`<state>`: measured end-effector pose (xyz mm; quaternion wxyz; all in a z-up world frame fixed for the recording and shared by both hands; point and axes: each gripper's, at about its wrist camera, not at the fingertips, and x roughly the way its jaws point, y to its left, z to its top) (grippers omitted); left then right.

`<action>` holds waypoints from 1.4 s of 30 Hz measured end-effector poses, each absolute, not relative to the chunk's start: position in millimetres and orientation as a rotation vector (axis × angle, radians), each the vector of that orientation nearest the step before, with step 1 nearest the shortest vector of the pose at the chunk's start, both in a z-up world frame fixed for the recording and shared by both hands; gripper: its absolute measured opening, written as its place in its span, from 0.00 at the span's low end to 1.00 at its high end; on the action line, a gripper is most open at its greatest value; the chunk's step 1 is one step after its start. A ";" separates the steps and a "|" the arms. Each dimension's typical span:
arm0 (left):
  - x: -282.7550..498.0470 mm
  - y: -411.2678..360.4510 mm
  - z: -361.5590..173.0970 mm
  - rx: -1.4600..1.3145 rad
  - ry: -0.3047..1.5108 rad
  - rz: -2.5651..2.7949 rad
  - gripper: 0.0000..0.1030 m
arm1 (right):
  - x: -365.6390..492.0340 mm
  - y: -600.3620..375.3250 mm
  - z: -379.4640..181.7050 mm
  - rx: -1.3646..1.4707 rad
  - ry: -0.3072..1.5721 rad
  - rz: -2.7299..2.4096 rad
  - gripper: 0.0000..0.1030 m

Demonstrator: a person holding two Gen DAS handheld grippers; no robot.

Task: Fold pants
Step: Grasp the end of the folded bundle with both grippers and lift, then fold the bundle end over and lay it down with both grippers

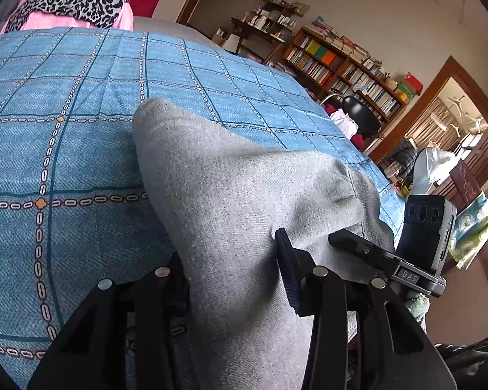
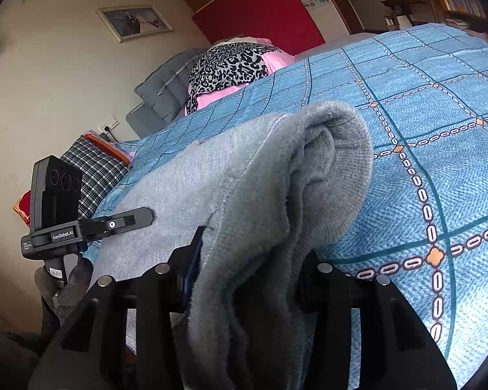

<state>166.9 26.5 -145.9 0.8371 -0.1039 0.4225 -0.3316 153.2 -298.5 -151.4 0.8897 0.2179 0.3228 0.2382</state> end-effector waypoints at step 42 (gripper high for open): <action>301.2 -306.1 -175.6 0.036 0.930 -1.002 0.51 | 205.7 -589.4 -165.4 0.531 0.591 0.006 0.48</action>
